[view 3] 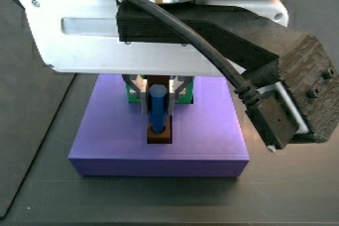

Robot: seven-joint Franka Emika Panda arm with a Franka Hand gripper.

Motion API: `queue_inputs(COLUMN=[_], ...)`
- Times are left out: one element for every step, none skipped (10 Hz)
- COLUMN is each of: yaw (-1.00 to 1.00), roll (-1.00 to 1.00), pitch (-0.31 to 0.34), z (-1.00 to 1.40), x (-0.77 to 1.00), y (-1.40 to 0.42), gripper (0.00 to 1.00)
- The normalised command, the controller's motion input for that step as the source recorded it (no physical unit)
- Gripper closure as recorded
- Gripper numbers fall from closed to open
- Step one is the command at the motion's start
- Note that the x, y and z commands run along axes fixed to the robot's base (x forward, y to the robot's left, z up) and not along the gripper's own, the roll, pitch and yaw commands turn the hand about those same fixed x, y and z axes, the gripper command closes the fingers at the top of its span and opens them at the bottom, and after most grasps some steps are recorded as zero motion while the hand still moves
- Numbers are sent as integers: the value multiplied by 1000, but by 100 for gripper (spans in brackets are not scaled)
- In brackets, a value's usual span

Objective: Pick up the blue object. Move up. Move to above the board. Insert the blue object.
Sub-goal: Insert the blue object.

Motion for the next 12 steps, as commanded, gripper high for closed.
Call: queue_inputs(yaw=[0,0,137,163,111,0,0,0,0,0,0,0], roll=[53,69,61,50,6,0,0,30,24,20,7,0], pitch=[0,10,44,60,20,0,0,0,-16,-43,-56,-20], z=[-326,-223,-174,-300,-283,-197,-223,-266,-309,-360,-383,-457], x=[20,80,263,500,369,0,-103,-169,-231,-294,-260,29], y=[100,74,0,0,0,0,0,0,0,0,0,-9], gripper=[100,100,100,100,100,100,100,100,100,100,100,100])
